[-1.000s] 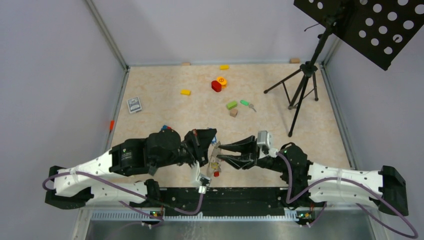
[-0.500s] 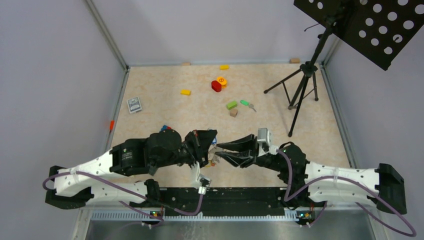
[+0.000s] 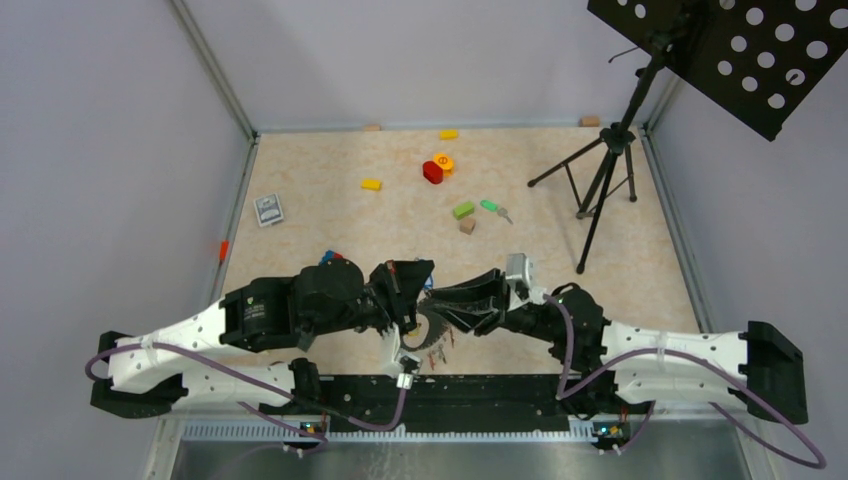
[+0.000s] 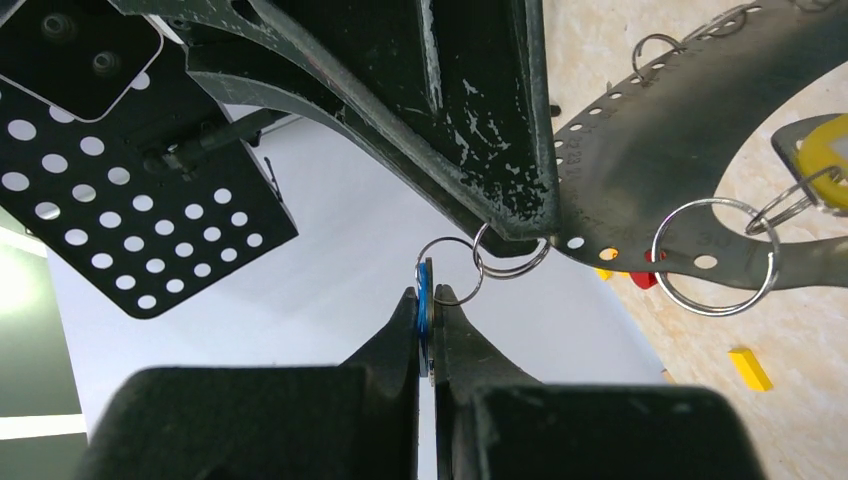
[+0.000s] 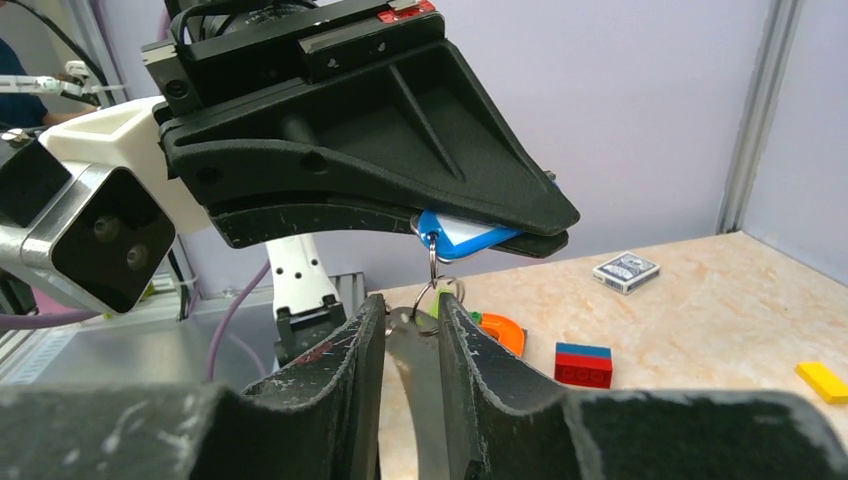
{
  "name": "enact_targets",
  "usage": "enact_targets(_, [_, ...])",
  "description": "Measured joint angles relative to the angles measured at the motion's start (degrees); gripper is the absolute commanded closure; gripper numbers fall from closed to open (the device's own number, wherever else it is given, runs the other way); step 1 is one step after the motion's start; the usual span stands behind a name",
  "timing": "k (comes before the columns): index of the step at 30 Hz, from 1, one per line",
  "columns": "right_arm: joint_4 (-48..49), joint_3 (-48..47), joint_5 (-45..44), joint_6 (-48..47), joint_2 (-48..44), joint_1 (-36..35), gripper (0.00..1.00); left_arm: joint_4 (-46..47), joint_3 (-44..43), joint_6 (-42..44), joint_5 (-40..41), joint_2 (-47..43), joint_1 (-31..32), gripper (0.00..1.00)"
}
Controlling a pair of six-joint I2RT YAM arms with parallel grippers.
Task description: Remove the keys from the keyring
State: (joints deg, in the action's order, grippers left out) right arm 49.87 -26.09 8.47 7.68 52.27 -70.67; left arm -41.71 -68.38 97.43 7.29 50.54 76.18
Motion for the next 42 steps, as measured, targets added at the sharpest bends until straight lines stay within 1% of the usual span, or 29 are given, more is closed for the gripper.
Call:
enact_targets(6, [1.01,-0.28,-1.29,1.01,1.25,0.00,0.78,-0.07,0.00,0.00,0.00,0.00,0.00,1.00])
enact_targets(13, [1.55,-0.28,-3.61,2.14,1.53,0.00,0.84,-0.11,0.00,0.00,0.04,-0.02,0.00,1.00])
enact_targets(25, [1.40,-0.24,-5.46,4.33,1.38,0.00,1.00,-0.39,0.00,0.00,1.64,-0.02,0.00,1.00])
enact_targets(42, [0.46,0.48,-9.11,6.08,-0.57,0.00,1.00,-0.37,0.39,-0.70,2.60,-0.20,0.00,1.00])
